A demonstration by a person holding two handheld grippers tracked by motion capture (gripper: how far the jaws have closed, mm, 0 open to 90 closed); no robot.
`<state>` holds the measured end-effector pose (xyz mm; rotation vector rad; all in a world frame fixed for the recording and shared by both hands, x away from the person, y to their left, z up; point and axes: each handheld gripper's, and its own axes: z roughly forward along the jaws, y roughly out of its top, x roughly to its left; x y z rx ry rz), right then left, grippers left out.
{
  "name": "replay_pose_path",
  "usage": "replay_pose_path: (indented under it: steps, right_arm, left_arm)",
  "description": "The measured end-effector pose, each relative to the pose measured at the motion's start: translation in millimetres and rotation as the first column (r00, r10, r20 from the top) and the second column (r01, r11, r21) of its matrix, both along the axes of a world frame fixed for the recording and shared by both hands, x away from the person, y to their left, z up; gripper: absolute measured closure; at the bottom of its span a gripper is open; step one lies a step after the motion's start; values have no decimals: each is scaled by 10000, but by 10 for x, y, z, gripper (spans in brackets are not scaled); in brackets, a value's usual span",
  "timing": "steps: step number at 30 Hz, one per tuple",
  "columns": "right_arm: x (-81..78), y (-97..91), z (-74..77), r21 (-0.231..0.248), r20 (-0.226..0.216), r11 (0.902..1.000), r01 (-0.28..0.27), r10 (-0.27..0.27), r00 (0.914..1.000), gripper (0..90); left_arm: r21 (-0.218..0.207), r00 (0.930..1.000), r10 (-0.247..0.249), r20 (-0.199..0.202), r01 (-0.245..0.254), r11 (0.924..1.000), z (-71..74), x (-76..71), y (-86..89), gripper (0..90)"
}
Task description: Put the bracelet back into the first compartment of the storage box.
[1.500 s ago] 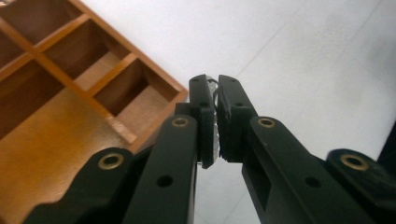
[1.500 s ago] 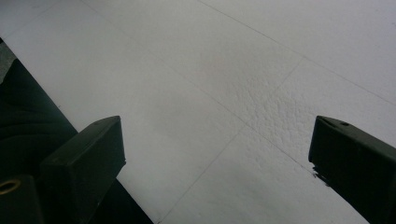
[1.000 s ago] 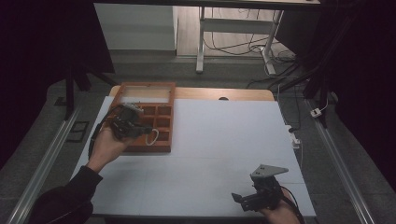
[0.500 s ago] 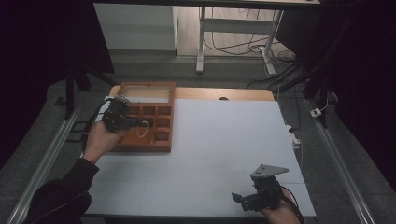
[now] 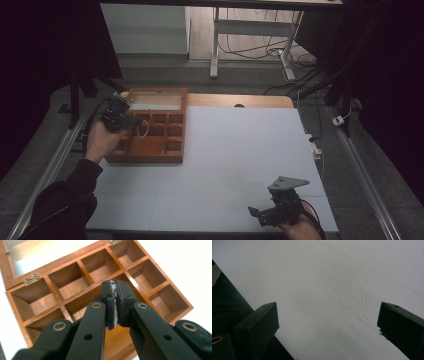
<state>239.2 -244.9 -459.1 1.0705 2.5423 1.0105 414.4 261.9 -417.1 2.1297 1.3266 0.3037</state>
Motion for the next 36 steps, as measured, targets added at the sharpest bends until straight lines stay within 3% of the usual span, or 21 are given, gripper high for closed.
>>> replay_pose_path:
  steps: [13, 36]
  right_arm:
    - [-1, -3, 1, 34, -4, 10000, -10, 10, 10000, 32]
    - [-2, -7, 2, 92, 5, 9999, -52, 52, 10000, 32]
  left_arm:
    - [99, 9969, 793, -7, -793, 9968, -46, 214, 241, 853]
    - [124, 9804, 1970, -37, -1970, 9803, -87, 510, 563, 852]
